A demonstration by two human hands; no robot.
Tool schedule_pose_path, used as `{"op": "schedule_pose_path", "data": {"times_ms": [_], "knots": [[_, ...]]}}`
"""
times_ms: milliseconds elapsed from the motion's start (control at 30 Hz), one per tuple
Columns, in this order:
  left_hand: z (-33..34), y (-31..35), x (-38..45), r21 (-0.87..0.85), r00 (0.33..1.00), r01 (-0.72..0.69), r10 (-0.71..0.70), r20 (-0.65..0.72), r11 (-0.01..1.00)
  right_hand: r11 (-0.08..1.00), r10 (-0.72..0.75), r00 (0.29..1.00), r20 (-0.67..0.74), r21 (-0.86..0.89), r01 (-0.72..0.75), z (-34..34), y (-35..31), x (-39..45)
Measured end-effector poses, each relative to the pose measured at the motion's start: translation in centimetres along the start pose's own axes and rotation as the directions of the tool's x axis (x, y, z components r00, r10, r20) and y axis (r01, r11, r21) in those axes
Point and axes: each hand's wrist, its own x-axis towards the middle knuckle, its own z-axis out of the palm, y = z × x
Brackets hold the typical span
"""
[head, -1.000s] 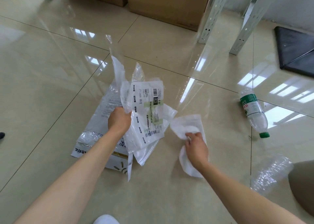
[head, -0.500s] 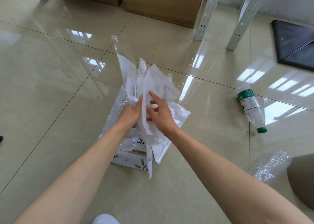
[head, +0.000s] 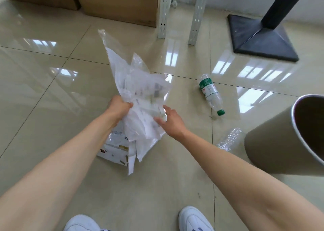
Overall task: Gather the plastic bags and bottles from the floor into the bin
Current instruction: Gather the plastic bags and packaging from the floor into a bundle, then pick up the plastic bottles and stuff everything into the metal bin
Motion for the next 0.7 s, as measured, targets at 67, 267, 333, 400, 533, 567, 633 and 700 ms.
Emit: {"op": "schedule_pose_path", "data": {"times_ms": [67,267,333,400,533,567,633,700], "knots": [[1.6,1.8,-0.6,0.046,0.999,-0.035,0.035,0.004,0.998,0.982,0.183,0.968,-0.169,-0.022,-0.190,-2.9,4.2,-1.5],[5.6,5.1,-1.3,0.243,0.995,-0.100,0.092,0.043,0.965,0.759,0.556,0.672,-0.489,-0.032,-0.651,-8.1,13.5,-5.7],[6.9,5.9,-1.5,0.299,0.991,-0.130,0.119,0.055,0.945,0.678,0.698,0.597,-0.396,0.095,-0.729,-8.1,15.1,-5.9],[8.3,6.7,-2.1,0.349,0.987,-0.158,0.145,0.064,0.924,0.593,0.802,0.534,-0.268,0.248,-0.766,-7.3,16.5,-5.5],[10.8,7.2,-2.8,0.408,0.983,-0.184,0.157,0.099,0.894,0.517,0.841,0.519,-0.151,0.506,-0.690,-5.5,17.9,-4.7],[11.3,7.1,-2.8,0.414,0.983,-0.183,0.155,0.100,0.892,0.519,0.836,0.524,-0.163,0.546,-0.658,-5.2,18.0,-4.6],[11.9,6.7,-2.8,0.420,0.984,-0.175,0.150,0.093,0.891,0.524,0.827,0.522,-0.209,0.622,-0.581,-5.0,17.5,-4.7],[12.2,6.1,-2.5,0.409,0.987,-0.157,0.126,0.102,0.899,0.584,0.777,0.554,-0.299,0.671,-0.457,-4.9,16.2,-4.8]]}}
